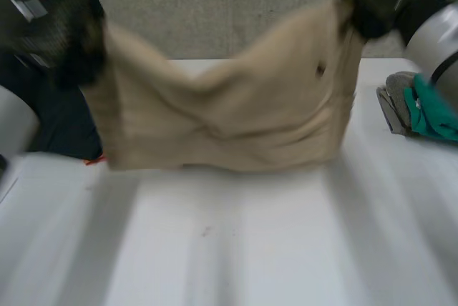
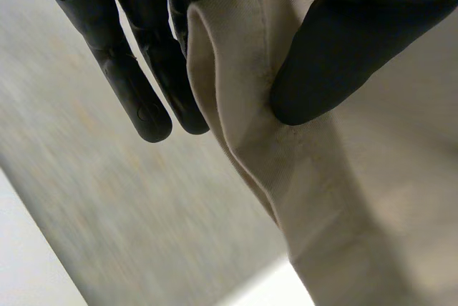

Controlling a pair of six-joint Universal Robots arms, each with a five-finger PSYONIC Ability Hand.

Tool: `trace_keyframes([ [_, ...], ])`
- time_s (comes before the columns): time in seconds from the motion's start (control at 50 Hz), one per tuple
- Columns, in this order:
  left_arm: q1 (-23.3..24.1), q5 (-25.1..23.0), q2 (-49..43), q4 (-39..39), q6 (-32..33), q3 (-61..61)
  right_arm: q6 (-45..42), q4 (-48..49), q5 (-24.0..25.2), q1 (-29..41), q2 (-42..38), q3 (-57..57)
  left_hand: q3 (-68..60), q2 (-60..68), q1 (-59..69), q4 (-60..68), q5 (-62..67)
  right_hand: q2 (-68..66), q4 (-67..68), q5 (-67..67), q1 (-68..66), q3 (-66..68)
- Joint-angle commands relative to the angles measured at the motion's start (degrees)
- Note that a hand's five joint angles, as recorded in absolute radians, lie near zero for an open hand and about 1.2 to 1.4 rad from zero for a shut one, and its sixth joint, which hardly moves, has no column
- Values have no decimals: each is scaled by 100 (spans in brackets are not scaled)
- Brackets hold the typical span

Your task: Fold the laundry.

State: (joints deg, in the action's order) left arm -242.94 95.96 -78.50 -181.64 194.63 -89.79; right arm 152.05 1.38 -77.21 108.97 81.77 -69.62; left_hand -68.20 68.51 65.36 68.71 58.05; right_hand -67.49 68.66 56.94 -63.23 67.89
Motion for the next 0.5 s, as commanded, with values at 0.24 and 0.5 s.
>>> trace_keyframes([
  [0.24, -438, 81, -3019, -56, 92, 2756, 765, -15, -777, 484, -2716, 2224, -1180, 1149, 1464, 1129, 1195, -1251, 1134, 1306, -1677, 1211],
  [0.5, -298, -280, -5614, -715, 207, 3706, 343, 1699, -1736, 661, -4836, 2971, 5820, -5851, -5536, -5871, -5805, 5749, -5866, -5694, 5323, -5789],
])
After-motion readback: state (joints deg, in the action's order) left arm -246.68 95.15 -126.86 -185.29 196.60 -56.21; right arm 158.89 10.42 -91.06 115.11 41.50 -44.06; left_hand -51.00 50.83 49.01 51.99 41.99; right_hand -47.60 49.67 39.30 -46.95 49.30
